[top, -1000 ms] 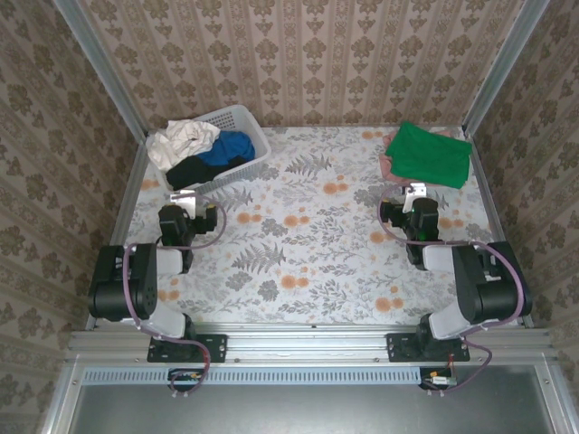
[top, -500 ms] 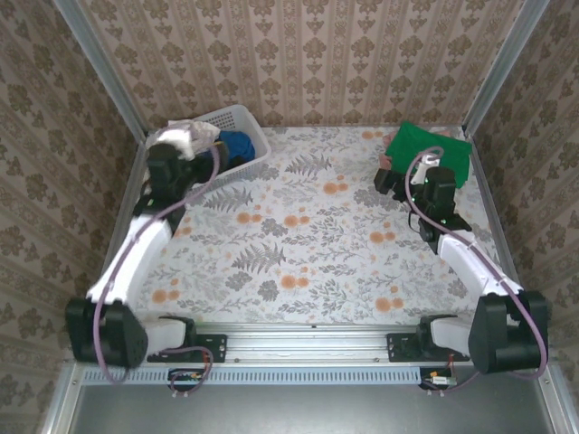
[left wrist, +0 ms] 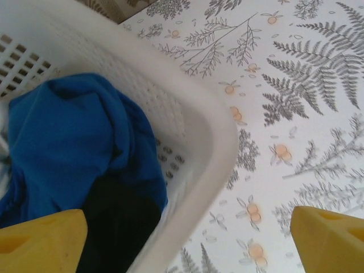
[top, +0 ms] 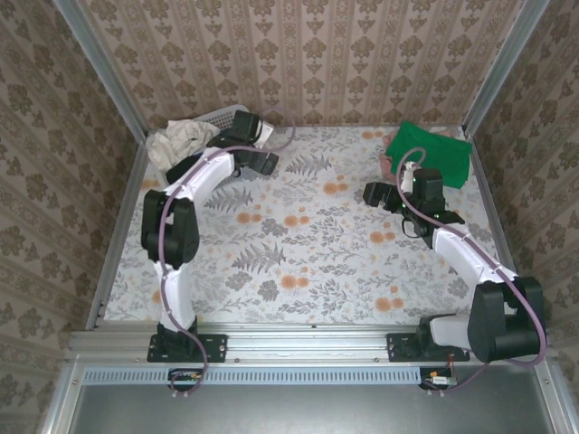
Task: Fold and stack the t-shirts
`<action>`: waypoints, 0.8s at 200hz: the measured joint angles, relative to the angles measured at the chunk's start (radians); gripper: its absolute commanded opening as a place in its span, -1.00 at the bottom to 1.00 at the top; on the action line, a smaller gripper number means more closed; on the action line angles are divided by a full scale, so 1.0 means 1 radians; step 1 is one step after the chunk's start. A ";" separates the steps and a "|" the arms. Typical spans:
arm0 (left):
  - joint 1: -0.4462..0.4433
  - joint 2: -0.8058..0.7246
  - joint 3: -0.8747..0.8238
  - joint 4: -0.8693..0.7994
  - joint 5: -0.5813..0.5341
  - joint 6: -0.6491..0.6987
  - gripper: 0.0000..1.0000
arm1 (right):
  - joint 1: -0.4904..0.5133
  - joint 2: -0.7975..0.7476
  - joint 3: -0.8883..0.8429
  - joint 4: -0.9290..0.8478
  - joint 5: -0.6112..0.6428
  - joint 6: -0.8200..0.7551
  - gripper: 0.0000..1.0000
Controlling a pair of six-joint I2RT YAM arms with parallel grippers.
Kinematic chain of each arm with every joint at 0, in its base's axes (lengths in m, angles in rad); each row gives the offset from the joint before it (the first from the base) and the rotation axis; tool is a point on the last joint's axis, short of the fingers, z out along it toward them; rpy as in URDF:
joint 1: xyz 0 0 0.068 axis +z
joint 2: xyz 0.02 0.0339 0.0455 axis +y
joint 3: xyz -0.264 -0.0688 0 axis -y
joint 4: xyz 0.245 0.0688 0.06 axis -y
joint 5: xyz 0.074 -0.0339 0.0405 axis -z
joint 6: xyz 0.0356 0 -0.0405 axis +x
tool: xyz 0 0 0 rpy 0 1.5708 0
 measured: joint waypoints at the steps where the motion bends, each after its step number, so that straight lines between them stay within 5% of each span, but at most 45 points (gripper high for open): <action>1: 0.000 0.003 0.004 -0.001 0.000 0.000 0.84 | 0.000 0.000 0.000 -0.001 0.000 0.000 1.00; 24: -0.017 0.111 0.134 -0.057 -0.010 0.035 0.72 | 0.000 0.014 0.003 -0.028 0.014 -0.012 1.00; 43: -0.029 0.178 0.196 -0.107 -0.021 0.076 0.40 | 0.000 0.021 0.006 -0.045 0.022 -0.022 1.00; 127: -0.025 0.166 0.155 -0.163 -0.051 0.145 -0.66 | 0.000 0.050 0.018 -0.066 0.048 -0.046 1.00; 160: -0.014 0.167 0.217 -0.259 -0.090 0.082 -0.76 | 0.000 0.081 0.031 -0.078 0.055 -0.056 1.00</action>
